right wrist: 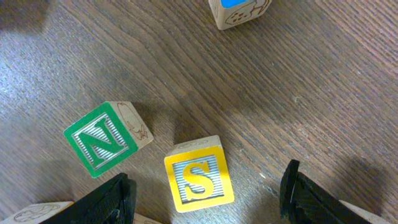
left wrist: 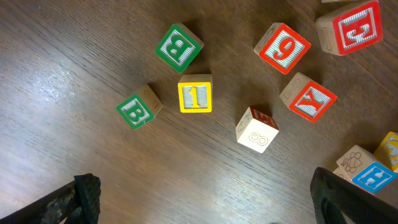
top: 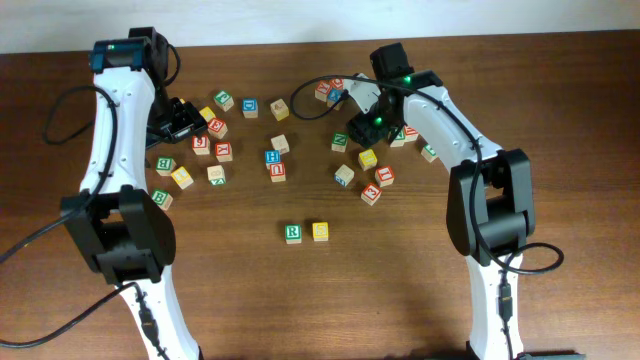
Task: Spell out RSS
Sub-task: 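Lower the right gripper and grasp a second yellow S block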
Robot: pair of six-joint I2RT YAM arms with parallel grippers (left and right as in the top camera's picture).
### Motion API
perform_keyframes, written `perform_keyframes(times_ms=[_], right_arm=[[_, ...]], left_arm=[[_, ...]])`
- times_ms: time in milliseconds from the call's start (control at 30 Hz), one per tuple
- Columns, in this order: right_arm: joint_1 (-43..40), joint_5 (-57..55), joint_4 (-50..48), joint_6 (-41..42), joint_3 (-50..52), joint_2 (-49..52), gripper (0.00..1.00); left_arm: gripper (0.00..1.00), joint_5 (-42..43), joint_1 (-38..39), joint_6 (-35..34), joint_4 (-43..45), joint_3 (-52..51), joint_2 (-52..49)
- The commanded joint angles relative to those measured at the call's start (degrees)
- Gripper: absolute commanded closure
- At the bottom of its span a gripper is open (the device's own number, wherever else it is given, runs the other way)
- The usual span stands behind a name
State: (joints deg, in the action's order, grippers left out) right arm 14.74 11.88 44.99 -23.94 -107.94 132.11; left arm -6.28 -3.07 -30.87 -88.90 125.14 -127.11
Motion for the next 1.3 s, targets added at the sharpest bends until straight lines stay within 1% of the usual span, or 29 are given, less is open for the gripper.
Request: perform_keyframes(times_ms=[0,67,133,200,767,1167,1267], right_arm=[[0.2,0.3,-0.7,0.0,1.9,0.4,0.37],[0.2,0.3,-0.9,0.0,2.1,0.4,0.41],[0.2,0.3,-0.9,0.0,2.2,0.4,0.41],[0.2,0.3,-0.9,0.0,2.2,0.5,0.45],[0.2,0.4,-1.0,0.4,2.2,0.5,0.45],[0.2,0.5,-4.3,0.4,6.0,0.5,0.45],[0.2,0.5,-5.0,0.4,6.1,0.5,0.49]], left_arm=[[0.01,-0.6,-0.1,-0.3,-0.1,0.1,1.3],[0.01,-0.6,-0.1,-0.3,-0.1,0.1,1.3],[0.01,-0.6,-0.1,-0.3,-0.1,0.1,1.3],[0.01,-0.6,-0.1,-0.3,-0.1,0.1,1.3],[0.01,-0.6,-0.1,-0.3,-0.1,0.1,1.4],[0.01,-0.6,-0.1,-0.3,-0.1,0.1,1.3],[0.01,-0.6,-0.1,-0.3,0.0,0.1,1.4]])
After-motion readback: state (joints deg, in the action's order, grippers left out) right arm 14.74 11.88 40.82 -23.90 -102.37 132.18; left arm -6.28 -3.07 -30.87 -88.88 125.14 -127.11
